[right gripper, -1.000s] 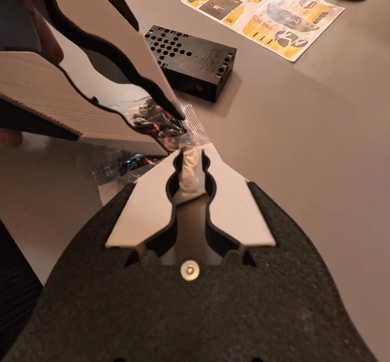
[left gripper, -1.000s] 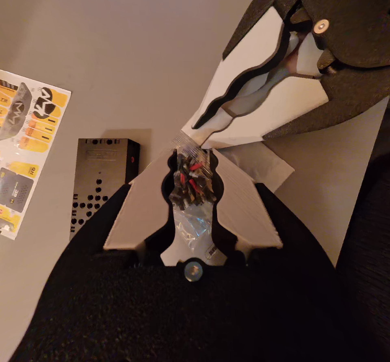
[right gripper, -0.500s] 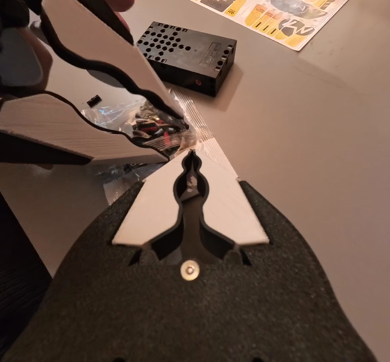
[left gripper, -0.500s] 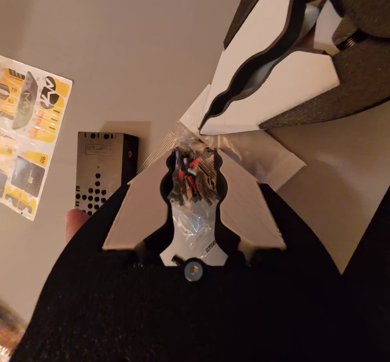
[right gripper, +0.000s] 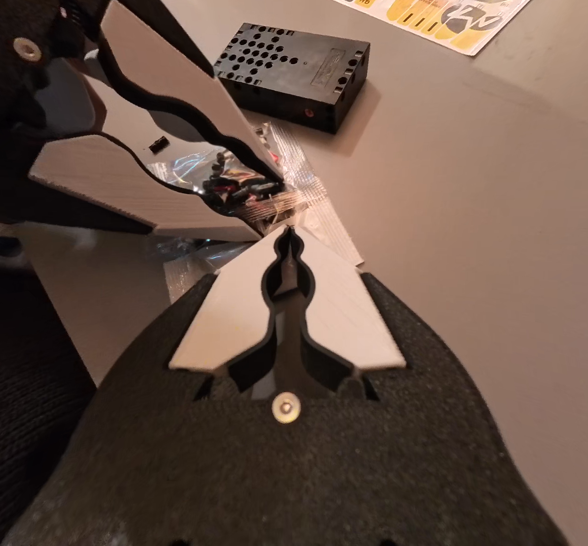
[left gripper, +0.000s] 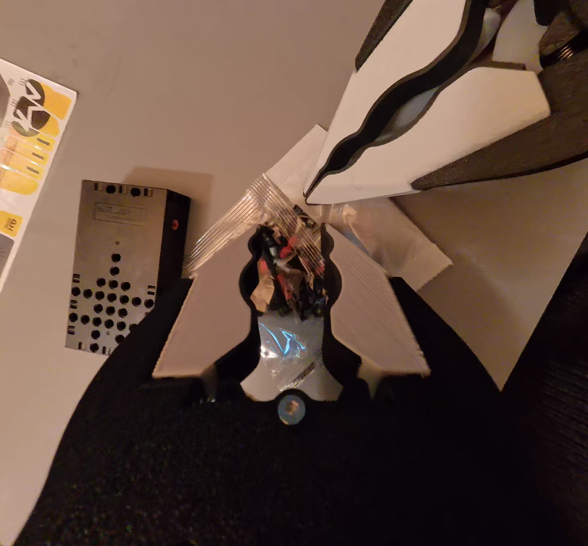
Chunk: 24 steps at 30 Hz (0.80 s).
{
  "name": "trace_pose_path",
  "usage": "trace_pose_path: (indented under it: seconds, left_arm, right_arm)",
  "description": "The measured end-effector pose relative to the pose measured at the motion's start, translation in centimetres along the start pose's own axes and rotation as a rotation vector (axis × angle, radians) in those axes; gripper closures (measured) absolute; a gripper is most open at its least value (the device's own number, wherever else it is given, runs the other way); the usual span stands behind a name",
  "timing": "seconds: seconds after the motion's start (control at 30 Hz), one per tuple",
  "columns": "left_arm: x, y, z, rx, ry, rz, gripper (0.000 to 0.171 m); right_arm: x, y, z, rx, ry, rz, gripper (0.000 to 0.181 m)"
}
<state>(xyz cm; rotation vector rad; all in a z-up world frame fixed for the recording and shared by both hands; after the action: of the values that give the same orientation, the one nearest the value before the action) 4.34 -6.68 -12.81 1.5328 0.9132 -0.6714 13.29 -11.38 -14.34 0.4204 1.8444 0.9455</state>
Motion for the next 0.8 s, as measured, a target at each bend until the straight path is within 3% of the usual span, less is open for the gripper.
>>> trace_pose_path:
  seconds: [0.13, 0.23, 0.33, 0.5, 0.8]
  left_arm:
    - [-0.1, -0.1, -0.1, -0.026, -0.003, 0.020, 0.141]
    - [-0.2, -0.3, -0.4, -0.041, 0.001, 0.042, 0.160]
    - [-0.3, -0.5, -0.7, -0.064, 0.002, 0.080, 0.168]
    - [-0.5, -0.5, -1.0, -0.109, -0.046, 0.135, 0.168]
    - [-0.1, -0.2, -1.0, -0.103, -0.062, 0.152, 0.169]
  right_arm:
    - [-0.1, -0.1, 0.0, 0.005, 0.010, -0.004, 0.181]
    - [-0.1, -0.2, 0.1, 0.000, 0.010, -0.009, 0.181]
    - [-0.3, -0.4, 0.1, 0.003, 0.035, -0.017, 0.181]
    - [-0.5, -0.5, 0.3, 0.015, 0.058, -0.021, 0.181]
    - [-0.3, 0.5, 0.1, -0.072, -0.046, 0.044, 0.181]
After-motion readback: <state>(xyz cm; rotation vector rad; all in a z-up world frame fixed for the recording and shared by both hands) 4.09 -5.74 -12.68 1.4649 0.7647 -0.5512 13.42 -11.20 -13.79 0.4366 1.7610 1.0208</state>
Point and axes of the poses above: each gripper's, where its closed fingertips meet, x out along the fingers, y out of its top, z = x × y across the jaws, the point moved 8 cm from there along -x, back along the fingers, and after that the axes turned 4 degrees about y, right-handed, at the moved point
